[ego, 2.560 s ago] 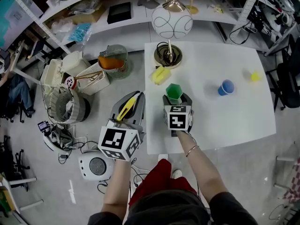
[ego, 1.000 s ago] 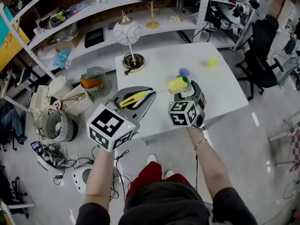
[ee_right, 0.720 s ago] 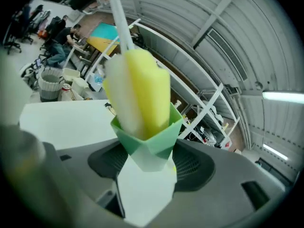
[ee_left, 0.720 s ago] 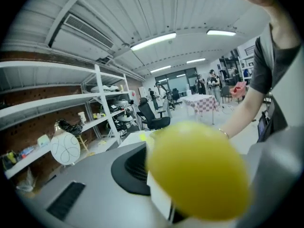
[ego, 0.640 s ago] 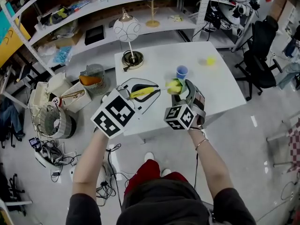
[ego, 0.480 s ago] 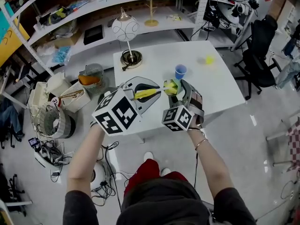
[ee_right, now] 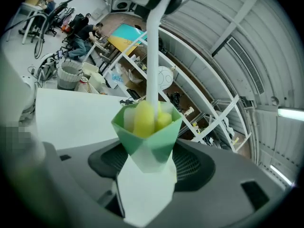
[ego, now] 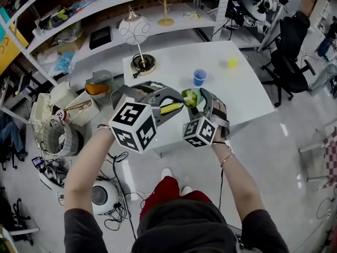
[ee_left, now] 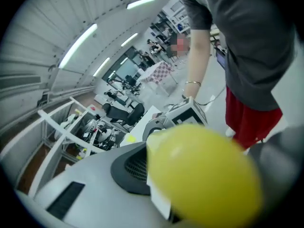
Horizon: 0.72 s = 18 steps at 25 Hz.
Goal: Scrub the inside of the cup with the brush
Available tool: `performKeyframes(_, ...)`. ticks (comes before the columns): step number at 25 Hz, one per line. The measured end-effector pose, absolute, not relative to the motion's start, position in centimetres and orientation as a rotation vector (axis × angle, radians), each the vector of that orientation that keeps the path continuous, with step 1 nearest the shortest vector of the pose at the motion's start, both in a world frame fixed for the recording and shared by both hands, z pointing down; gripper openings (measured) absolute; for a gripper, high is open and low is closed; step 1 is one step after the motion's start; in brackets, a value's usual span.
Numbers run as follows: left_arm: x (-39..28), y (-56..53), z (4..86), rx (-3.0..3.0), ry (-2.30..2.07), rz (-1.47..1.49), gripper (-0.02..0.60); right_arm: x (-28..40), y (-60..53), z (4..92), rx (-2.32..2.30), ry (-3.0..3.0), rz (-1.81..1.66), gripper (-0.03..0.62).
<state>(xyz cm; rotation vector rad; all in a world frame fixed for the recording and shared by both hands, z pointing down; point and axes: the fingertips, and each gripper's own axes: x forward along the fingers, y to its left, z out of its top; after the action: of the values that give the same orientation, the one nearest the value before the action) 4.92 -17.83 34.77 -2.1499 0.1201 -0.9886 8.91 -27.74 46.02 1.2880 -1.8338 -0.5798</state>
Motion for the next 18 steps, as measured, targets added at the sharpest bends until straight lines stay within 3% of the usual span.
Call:
performKeyframes(11,4.6,-23.2,35.4,-2.955,0.753,-0.729,0.044,10.9,-29.5,46.8,1.363,-1.723,-0.538,0.304)
performKeyframes(18,2.5,-25.7,36.9,-3.485,1.19,-0.369,0.046,11.4,-30.2,46.9,1.353,-1.637,-0.596,0.304)
